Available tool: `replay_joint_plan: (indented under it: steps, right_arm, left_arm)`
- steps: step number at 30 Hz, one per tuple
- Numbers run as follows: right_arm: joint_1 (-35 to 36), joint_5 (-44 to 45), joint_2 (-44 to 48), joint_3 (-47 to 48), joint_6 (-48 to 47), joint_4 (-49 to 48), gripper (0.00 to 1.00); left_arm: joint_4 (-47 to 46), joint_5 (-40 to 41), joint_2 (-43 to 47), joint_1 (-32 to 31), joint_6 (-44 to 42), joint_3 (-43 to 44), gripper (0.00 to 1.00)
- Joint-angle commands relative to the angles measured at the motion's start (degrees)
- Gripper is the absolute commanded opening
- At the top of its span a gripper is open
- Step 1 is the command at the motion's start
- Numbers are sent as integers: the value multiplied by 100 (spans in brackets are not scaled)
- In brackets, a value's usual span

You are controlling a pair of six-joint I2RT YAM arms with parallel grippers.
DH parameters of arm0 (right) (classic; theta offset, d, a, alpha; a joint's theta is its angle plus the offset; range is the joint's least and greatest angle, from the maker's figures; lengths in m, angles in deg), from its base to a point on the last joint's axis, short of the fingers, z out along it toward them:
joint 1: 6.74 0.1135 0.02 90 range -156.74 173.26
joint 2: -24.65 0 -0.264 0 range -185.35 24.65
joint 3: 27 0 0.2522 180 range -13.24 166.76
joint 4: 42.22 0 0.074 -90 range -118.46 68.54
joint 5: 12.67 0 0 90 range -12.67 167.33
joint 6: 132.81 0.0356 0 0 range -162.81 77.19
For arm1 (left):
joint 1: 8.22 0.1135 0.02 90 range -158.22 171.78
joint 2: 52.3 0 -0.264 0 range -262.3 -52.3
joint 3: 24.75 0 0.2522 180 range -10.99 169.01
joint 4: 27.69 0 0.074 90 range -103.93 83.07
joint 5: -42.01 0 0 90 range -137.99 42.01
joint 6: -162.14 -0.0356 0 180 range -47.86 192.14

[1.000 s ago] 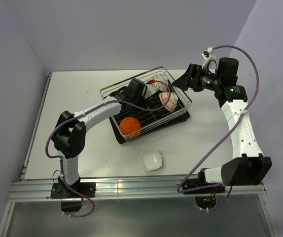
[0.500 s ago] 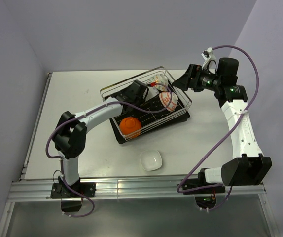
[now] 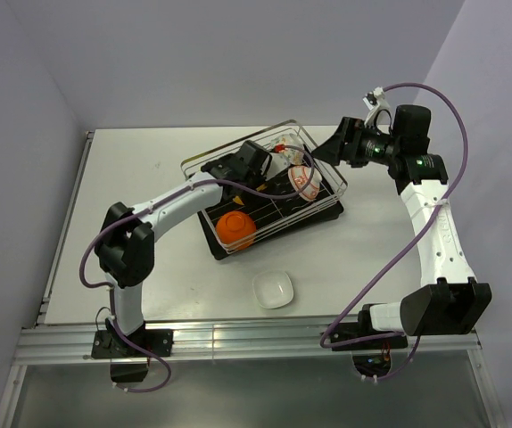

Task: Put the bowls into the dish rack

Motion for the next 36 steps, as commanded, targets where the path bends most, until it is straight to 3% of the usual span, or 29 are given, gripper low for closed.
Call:
replay_joint_plan:
  steps: [1, 6, 11, 14, 15, 18, 24, 31, 36]
  right_arm:
    - [-41, -100, 119, 198, -210, 145, 96]
    - [-32, -126, 67, 400, -834, 760, 93]
    - [-24, -188, 215, 269, -1580, 1418, 89]
    - [-24, -144, 330, 94, -1740, 1534, 87]
    - [-24, -126, 356, 49, -1740, 1526, 86]
    - [-15, -109, 435, -118, -1697, 1447, 81]
    - [-15, -47, 471, -276, -1582, 1332, 73]
    - [-24, 119, 576, -487, -1573, 1244, 70]
    - [-24, 322, 480, -540, -1573, 1271, 69]
  left_arm:
    - [292, -367, 220, -44, 334, 469, 99]
    - [389, -981, 781, 44, 798, 540, 100]
    - [415, -2622, 1475, 648, 1397, 409, 100]
    - [433, -2644, 1591, 782, 1450, 224, 93]
    - [450, -2670, 1600, 800, 1494, 172, 84]
    - [416, -2689, 1582, 1010, 1748, 14, 70]
    - [169, -2574, 1100, 1538, 1943, 284, 56]
    - [169, -2547, 107, 1644, 1109, 909, 52]
    - [117, -2547, -324, 1644, 1090, 1147, 51]
